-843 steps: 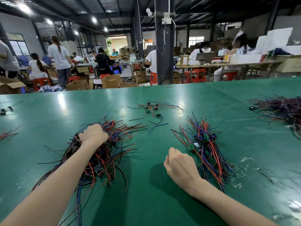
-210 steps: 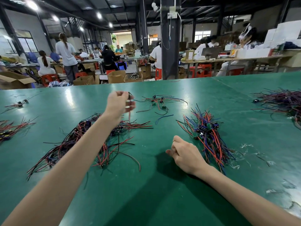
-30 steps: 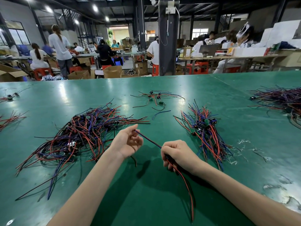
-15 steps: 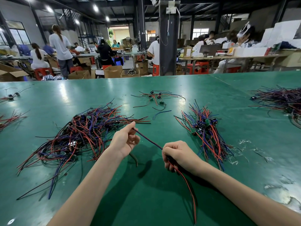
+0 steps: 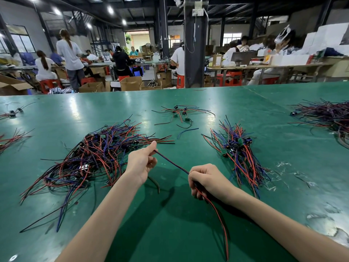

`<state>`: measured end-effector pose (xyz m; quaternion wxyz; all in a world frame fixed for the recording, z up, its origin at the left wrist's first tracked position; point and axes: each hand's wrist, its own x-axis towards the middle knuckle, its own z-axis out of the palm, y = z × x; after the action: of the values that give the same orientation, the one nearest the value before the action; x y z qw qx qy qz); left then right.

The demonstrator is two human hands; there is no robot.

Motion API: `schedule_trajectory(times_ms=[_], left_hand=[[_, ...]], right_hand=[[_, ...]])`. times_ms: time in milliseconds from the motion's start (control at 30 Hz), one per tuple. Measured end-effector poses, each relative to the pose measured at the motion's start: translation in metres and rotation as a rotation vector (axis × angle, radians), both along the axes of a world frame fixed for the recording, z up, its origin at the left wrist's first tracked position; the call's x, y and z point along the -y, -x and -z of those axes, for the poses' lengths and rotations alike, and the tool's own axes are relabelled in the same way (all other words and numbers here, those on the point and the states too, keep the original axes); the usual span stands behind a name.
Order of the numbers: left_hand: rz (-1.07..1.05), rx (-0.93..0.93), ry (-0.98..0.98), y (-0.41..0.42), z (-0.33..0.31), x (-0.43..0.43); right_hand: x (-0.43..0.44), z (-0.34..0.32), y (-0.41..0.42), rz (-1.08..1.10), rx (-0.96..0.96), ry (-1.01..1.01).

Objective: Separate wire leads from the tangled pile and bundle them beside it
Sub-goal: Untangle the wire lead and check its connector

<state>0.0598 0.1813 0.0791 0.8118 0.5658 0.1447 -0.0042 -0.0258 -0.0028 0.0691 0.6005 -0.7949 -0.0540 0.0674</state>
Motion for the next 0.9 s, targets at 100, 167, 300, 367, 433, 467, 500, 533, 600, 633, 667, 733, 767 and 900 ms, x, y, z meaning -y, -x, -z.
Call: schedule_trajectory(times_ms=[100,167,300,367,433,467,500,533,600,633,667,733,767,900], left_hand=[[0.044,-0.067,0.157,0.001,-0.003,0.000],[0.098,-0.130,0.288,0.001,-0.005,-0.001],[0.151,-0.201,0.395,0.001,-0.006,-0.003],[0.160,-0.211,0.413,0.000,-0.006,-0.003],[0.162,-0.193,0.415,-0.001,-0.006,-0.004],[0.155,-0.172,0.392,-0.001,-0.006,-0.005],[0.137,-0.141,0.339,-0.002,-0.006,-0.004],[0.105,-0.100,0.260,-0.002,-0.005,-0.003],[0.025,0.005,0.083,-0.004,-0.002,-0.002],[-0.003,0.056,0.011,-0.004,0.000,-0.001],[-0.020,0.099,-0.050,-0.004,0.001,0.000],[-0.045,0.161,-0.149,-0.004,0.005,0.002],[-0.057,0.179,-0.182,-0.004,0.007,0.002],[-0.070,0.186,-0.215,-0.004,0.008,0.002]], right_hand=[[0.000,0.001,-0.002,-0.010,0.001,0.004],[0.000,0.003,-0.003,-0.020,-0.002,0.003],[-0.001,0.004,-0.003,-0.042,-0.015,-0.018],[-0.001,0.004,-0.003,-0.057,-0.023,-0.029],[-0.002,0.004,-0.003,-0.085,-0.028,-0.032],[-0.002,0.004,-0.002,-0.100,-0.029,-0.034],[-0.002,0.004,-0.002,-0.116,-0.030,-0.042],[-0.003,0.004,-0.001,-0.131,-0.033,-0.054],[-0.005,0.004,0.001,-0.163,-0.043,-0.088],[-0.007,0.004,0.002,-0.182,-0.050,-0.104],[-0.008,0.004,0.003,-0.200,-0.056,-0.117],[-0.012,0.005,0.005,-0.228,-0.067,-0.138],[-0.013,0.005,0.006,-0.234,-0.070,-0.146],[-0.013,0.004,0.006,-0.222,-0.080,-0.166]])
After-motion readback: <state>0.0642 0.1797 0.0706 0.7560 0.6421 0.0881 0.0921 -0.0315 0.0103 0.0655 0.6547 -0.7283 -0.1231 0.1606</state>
